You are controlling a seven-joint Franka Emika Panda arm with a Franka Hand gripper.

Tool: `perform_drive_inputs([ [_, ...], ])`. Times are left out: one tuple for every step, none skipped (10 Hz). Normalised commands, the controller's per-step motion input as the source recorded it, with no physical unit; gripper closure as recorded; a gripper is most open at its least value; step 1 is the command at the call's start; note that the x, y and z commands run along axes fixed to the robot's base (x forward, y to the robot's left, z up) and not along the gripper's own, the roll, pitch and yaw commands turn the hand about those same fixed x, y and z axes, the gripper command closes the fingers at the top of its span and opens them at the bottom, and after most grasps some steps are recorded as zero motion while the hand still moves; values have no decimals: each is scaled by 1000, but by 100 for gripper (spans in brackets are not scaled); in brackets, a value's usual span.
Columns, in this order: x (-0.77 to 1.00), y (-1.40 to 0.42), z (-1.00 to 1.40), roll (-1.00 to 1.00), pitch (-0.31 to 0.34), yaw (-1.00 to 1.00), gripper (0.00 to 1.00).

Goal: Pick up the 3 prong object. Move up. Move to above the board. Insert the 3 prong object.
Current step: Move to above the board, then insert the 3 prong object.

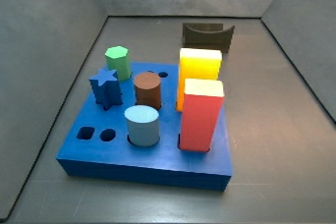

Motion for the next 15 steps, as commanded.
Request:
perform_drive_inputs([
  [-207,-1000,96,-19,15,-46,100],
  [-208,-1000,99,-19,11,-23,100],
  [-210,-1000,100,-21,12,-9,100],
  [-212,-1000,102,-10,9,1,100],
  [-215,-1000,105,-5,6,5,100],
  [-219,-1000,109,-7,6,4,100],
  [-220,-1000,111,2,6,5,100],
  [-223,-1000,113,-3,7,8,100],
  [-228,-1000,122,-13,14,8,100],
  [-230,-1000,132,-6,14,9,100],
  [-207,-922,142,1,21,12,100],
  [-130,-633,110,-4,33,9,100],
  [-51,-323,76,0,50,6,100],
  [-30,-226,63,-2,57,8,100],
  [0,0,-80,0,-36,0,100],
])
